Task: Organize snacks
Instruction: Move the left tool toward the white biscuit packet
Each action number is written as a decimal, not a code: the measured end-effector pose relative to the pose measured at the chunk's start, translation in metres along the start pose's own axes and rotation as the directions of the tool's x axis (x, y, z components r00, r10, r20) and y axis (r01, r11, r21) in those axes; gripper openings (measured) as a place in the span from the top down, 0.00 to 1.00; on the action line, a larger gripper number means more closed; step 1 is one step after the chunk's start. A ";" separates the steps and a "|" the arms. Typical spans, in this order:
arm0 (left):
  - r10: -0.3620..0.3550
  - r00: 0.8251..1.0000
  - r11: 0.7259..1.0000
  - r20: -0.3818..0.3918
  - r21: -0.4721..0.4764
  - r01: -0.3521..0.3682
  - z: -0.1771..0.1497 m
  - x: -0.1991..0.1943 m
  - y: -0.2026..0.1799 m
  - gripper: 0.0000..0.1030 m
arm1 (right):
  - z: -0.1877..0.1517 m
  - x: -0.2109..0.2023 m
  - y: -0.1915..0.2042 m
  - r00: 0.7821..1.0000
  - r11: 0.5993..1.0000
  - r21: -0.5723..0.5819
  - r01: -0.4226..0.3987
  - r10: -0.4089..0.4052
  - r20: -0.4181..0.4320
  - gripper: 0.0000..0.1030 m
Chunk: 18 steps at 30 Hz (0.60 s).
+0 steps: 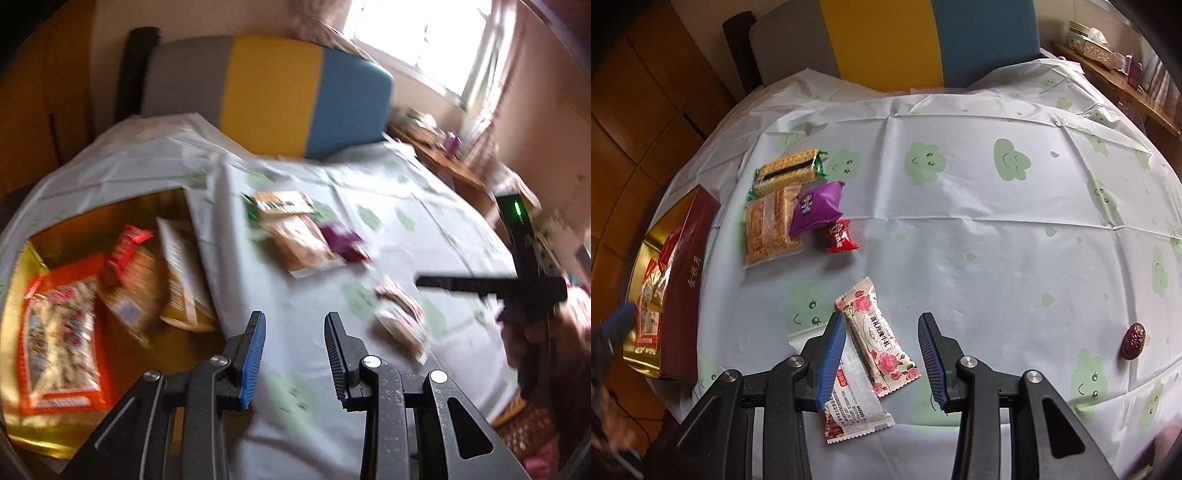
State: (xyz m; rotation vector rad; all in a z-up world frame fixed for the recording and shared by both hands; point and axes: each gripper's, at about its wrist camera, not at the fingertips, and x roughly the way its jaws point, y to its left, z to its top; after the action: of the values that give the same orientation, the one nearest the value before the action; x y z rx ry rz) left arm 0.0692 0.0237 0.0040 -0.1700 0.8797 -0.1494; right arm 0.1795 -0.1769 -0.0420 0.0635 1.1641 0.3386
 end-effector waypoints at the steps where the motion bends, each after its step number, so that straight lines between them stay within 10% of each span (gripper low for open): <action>1: -0.004 1.000 1.000 -0.014 0.013 0.004 -0.004 0.003 -0.006 0.67 | 0.001 -0.001 -0.001 1.000 1.000 0.005 -0.003 0.003 0.002 0.60; 18: -0.073 0.973 0.995 -0.220 0.044 0.084 -0.012 0.070 -0.069 0.67 | 0.005 -0.015 -0.025 0.998 0.990 0.142 0.001 -0.009 0.058 0.60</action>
State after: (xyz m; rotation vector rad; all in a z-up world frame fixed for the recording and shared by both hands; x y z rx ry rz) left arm 0.0998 -0.0585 -0.0418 -0.1401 1.0869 -0.2692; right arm 0.1841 -0.2042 -0.0323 0.1942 1.1294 0.2474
